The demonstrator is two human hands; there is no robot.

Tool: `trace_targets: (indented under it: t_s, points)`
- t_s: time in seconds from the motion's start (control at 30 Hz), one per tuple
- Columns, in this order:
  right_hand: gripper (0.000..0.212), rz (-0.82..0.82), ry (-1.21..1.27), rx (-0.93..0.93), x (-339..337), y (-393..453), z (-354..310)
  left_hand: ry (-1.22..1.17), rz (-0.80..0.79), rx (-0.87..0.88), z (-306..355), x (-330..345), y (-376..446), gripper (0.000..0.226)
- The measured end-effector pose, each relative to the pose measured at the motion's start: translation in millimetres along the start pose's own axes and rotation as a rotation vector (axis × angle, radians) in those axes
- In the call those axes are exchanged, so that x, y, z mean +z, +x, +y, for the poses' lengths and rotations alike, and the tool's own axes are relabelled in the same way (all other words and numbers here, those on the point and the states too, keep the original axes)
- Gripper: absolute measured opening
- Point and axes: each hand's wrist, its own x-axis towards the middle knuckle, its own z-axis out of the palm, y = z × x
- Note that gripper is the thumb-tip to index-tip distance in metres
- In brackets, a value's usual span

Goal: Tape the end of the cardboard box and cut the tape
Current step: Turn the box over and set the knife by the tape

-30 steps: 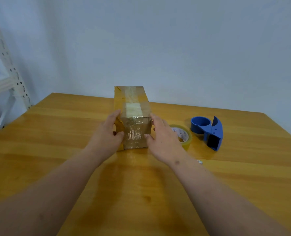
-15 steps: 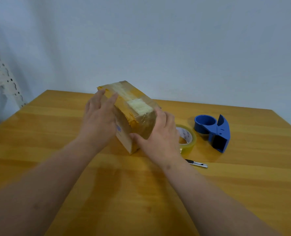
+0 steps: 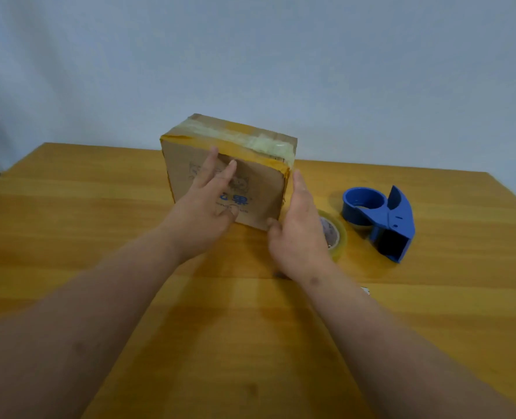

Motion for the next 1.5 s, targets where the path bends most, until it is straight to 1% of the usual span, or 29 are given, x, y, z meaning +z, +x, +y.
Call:
trace_targets:
  t_s: [0.07,0.1,0.17,0.2,0.23,0.3,0.37,0.47,0.53,0.6,0.67,0.73,0.83,0.97,1.07,1.17,1.27,1.37,1.5]
  points:
    - [0.074,0.069,-0.073,-0.010,-12.2,-2.7,3.8,-0.097,-0.006,-0.007,0.5,2.5,1.5,0.071]
    - [0.063,0.115,-0.115,-0.017,-19.8,-4.7,6.1,-0.119,-0.006,-0.007,0.4,3.4,0.7,0.070]
    - [0.028,0.161,-0.197,-0.037,-35.4,-11.4,10.5,-0.112,0.023,-0.004,0.1,3.7,-3.2,0.068]
    - [0.011,0.148,-0.237,-0.039,-42.5,-16.0,11.5,-0.102,0.050,-0.007,-0.8,3.4,-5.6,0.067]
    - [0.005,0.121,-0.288,-0.036,-49.1,-21.4,12.3,-0.095,0.080,-0.014,-2.0,2.6,-8.5,0.066]
    - [0.015,0.021,-0.429,-0.003,-60.4,-32.3,15.0,-0.091,0.134,-0.019,-3.6,0.6,-15.1,0.064]
    - [0.021,-0.119,-0.561,0.059,-67.8,-41.0,18.3,-0.074,0.165,-0.029,-3.6,-1.9,-22.7,0.061]
    - [0.019,-0.333,-0.750,0.130,-68.9,-52.4,27.5,-0.037,0.157,-0.084,-0.7,-4.8,-36.0,0.052]
    - [0.019,-0.394,-0.819,0.118,-64.3,-59.4,34.8,-0.036,0.132,-0.106,0.7,-5.6,-45.0,0.049]
    - [0.021,-0.398,-0.816,0.115,-61.2,-64.5,41.1,-0.037,0.112,-0.106,2.5,-7.3,-54.3,0.050]
    - [0.016,-0.397,-0.728,0.119,-59.9,-68.4,43.5,-0.030,0.088,-0.128,5.0,-11.1,-63.5,0.049]
    - [0.010,-0.414,-0.579,0.135,-58.6,-72.6,40.5,-0.013,0.058,-0.158,7.4,-15.4,-71.9,0.047]
    - [0.005,-0.421,-0.200,0.224,-57.5,-79.9,25.9,0.005,0.023,-0.210,9.0,-20.9,-81.8,0.044]
    - [0.009,-0.440,0.352,0.436,-54.1,-89.4,9.7,0.028,-0.001,-0.221,13.0,-22.4,-90.0,0.039]
    - [0.011,-0.446,0.639,0.589,-52.1,-91.6,2.2,0.035,-0.012,-0.228,16.3,-23.9,-95.3,0.038]
    - [0.021,-0.472,0.771,0.617,-52.0,-92.0,-2.1,0.032,-0.020,-0.230,16.4,-25.1,-99.4,0.038]
    - [0.026,-0.533,0.865,0.614,-52.2,-94.3,-3.3,0.009,-0.017,-0.229,13.8,-26.2,-102.6,0.035]
    - [0.024,-0.561,0.914,0.604,-50.3,-96.3,-4.1,0.026,-0.025,-0.235,12.1,-28.5,-105.7,0.034]
    - [0.018,-0.527,0.947,0.567,-45.7,-99.3,-7.6,0.033,-0.033,-0.245,10.6,-29.7,-107.9,0.033]
